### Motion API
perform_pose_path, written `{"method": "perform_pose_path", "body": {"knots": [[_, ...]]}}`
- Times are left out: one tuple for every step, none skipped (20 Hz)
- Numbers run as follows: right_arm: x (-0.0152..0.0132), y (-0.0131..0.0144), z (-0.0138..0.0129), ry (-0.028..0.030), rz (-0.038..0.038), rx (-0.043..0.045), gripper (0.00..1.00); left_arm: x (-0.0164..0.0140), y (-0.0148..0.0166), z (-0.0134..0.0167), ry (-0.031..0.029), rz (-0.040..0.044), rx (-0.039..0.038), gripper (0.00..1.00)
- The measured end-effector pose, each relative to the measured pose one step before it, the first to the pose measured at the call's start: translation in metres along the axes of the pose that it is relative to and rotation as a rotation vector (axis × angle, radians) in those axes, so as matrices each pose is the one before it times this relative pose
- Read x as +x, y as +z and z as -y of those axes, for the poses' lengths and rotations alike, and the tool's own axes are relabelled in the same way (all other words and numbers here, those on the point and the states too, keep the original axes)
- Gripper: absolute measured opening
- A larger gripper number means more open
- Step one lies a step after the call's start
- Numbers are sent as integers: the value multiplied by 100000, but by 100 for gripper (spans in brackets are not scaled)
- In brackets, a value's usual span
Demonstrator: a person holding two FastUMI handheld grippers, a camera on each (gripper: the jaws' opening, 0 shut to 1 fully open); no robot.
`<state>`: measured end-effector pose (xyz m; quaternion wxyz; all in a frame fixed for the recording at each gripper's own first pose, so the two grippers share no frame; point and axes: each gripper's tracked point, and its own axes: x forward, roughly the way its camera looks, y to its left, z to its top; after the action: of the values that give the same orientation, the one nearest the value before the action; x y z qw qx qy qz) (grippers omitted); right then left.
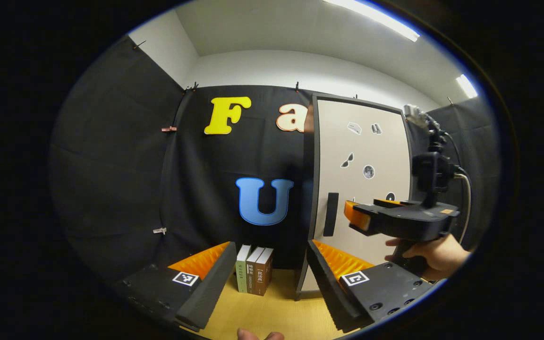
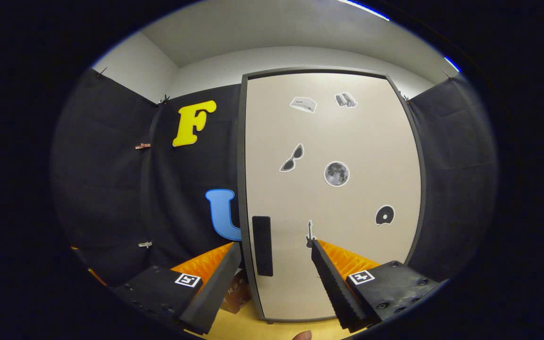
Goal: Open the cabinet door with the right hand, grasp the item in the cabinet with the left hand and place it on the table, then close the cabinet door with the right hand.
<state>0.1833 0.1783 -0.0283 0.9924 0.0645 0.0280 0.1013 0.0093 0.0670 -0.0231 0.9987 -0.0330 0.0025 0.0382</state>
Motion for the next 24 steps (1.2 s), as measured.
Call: {"method": "perform_pose_path", "body": {"knots": [[1391,-585,-187,-599,-644,-11,96,166,-328,-422,495,-542,-168,94],[1422,-704,-234,-721,-712,-203,97,61,-195,-543,851,-422,285,94],[1137,-621,-78,-783,-808,-524,97,140,-241,-536,905,-346,474,94],[1085,-787,-212,-481,-1082,-892,96,46,-180,-463,691,-475,694,94],[1022,-591,-281,40,-497,-1039,97,100,-138,-454,738,-109,699,94],[797,-642,-135,-471,-1003,-956,97,100,-129,-399,289,-435,354,94],[471,-622,-132,-344,-1317,-644,95,14,-320,-234,135,-486,-261,94],[594,-583,52,-1405,-1623,-263,93,0,-140,-238,187,-463,-748,94],[532,-575,-167,-462,-1486,569,86,3,-164,-304,175,-426,-1043,94],[484,-270,-225,117,-745,838,74,-16,-93,-111,55,-451,-965,94],[521,-324,12,-741,-778,793,70,50,-341,-175,-58,-635,-580,94],[-16,-229,-120,0,-1177,1190,57,9,-134,-225,228,-632,-16,94],[186,255,-58,-173,1267,1533,48,-87,-163,-230,371,-259,367,94],[-293,82,160,-1494,461,-583,41,-112,-18,-222,418,-43,527,94],[171,9,0,-857,1059,-1734,40,-108,-104,-116,353,-244,313,94],[-98,-41,-103,309,-131,-1285,34,-200,55,29,-105,-116,-155,94],[-59,-84,-12,1532,-837,-74,27,-263,-62,122,-165,-23,-438,94],[-22,-60,-30,1485,-1099,1688,21,-323,90,59,-156,87,-312,94],[-158,44,6,1521,-963,1648,20,-2,-42,-71,11,207,-70,94],[-185,-81,39,1194,-923,75,21,-205,11,61,-136,-62,270,94],[-319,-15,-16,821,-359,-1292,20,-230,27,63,63,169,441,94],[-365,-16,-138,868,139,-1174,21,-120,80,48,149,77,317,94],[-510,39,-49,1029,244,107,20,-309,16,189,13,199,118,94],[-616,19,-107,1525,-71,1274,20,-310,206,169,93,315,40,94]]}}
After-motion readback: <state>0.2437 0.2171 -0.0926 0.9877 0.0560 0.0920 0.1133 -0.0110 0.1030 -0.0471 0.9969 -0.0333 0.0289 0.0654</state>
